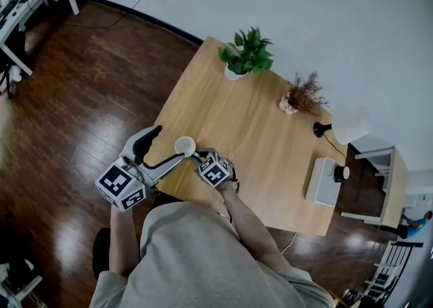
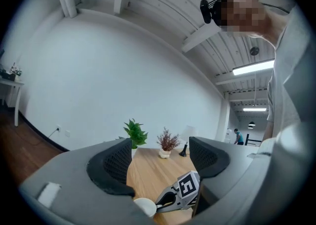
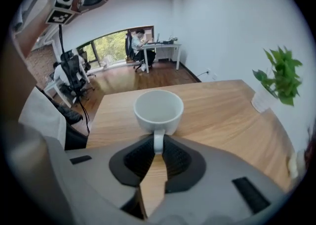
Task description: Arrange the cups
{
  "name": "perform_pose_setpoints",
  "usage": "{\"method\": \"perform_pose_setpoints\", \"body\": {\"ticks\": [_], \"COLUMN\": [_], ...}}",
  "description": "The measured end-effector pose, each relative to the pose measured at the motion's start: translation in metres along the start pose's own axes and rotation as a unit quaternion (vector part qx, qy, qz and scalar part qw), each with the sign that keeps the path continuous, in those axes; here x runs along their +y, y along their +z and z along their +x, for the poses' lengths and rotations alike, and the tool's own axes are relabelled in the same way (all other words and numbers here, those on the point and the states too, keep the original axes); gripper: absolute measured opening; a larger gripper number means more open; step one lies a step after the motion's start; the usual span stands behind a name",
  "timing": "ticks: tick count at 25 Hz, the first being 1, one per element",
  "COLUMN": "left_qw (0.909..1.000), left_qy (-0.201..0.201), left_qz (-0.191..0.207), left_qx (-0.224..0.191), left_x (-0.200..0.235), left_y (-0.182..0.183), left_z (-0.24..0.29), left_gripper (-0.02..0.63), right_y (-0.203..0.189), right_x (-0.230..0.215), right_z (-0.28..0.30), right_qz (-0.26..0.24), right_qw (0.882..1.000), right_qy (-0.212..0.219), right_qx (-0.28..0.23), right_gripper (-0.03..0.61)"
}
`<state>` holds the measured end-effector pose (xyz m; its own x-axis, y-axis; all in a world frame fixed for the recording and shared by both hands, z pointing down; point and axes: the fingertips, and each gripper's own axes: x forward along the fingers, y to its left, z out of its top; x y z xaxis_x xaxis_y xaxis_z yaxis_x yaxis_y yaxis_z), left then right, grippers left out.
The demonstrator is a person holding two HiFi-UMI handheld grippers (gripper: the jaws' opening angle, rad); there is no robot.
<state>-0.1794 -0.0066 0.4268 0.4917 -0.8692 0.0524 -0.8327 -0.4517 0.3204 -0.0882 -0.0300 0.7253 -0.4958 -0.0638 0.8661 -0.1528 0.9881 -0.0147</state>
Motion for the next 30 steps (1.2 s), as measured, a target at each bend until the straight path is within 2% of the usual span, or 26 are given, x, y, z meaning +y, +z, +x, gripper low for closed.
{"method": "perform_pose_setpoints", "body": {"ticks": [2,4,5,7,10,12,14,17,19,20,24,30], "left_qw": [0.9996,0.9974,0.9952,0.9876,0.9684,0.9530,0.9423,0.9396,0.9425,0.9444,0.9514,0.9623], "left_qy": [-0.027,-0.069,-0.095,-0.152,-0.240,-0.291,-0.321,-0.326,-0.315,-0.309,-0.286,-0.254], "left_qz": [-0.006,-0.010,-0.014,-0.025,-0.041,-0.045,-0.048,-0.037,-0.026,-0.023,-0.021,-0.022], "left_qx": [0.007,0.015,0.020,0.032,0.056,0.071,0.083,0.099,0.108,0.111,0.111,0.095], "left_x": [-0.016,-0.043,-0.061,-0.102,-0.170,-0.209,-0.237,-0.257,-0.257,-0.256,-0.258,-0.245], "left_y": [-0.002,-0.009,-0.013,-0.025,-0.044,-0.053,-0.059,-0.069,-0.073,-0.074,-0.075,-0.069], "left_z": [0.017,0.042,0.058,0.092,0.139,0.160,0.174,0.183,0.186,0.187,0.187,0.182], "left_gripper": [0.351,0.351,0.351,0.351,0.351,0.351,0.351,0.351,0.351,0.351,0.351,0.351], "right_y": [-0.019,-0.053,-0.077,-0.135,-0.245,-0.325,-0.399,-0.483,-0.516,-0.528,-0.560,-0.569], "right_x": [-0.003,-0.017,-0.029,-0.060,-0.115,-0.150,-0.185,-0.241,-0.274,-0.288,-0.317,-0.327], "right_z": [-0.018,-0.043,-0.062,-0.110,-0.206,-0.276,-0.339,-0.398,-0.407,-0.409,-0.406,-0.399], "right_qz": [0.077,0.181,0.235,0.335,0.433,0.465,0.479,0.490,0.499,0.501,0.503,0.523], "right_qw": [0.996,0.980,0.965,0.927,0.865,0.827,0.794,0.757,0.744,0.742,0.746,0.738], "right_qy": [0.008,0.007,0.000,-0.036,-0.141,-0.235,-0.322,-0.403,-0.423,-0.427,-0.432,-0.419], "right_qx": [-0.037,-0.087,-0.114,-0.167,-0.213,-0.212,-0.193,-0.158,-0.138,-0.124,-0.065,-0.075], "right_gripper": [0.063,0.063,0.063,0.063,0.063,0.063,0.063,0.063,0.063,0.063,0.063,0.063]}}
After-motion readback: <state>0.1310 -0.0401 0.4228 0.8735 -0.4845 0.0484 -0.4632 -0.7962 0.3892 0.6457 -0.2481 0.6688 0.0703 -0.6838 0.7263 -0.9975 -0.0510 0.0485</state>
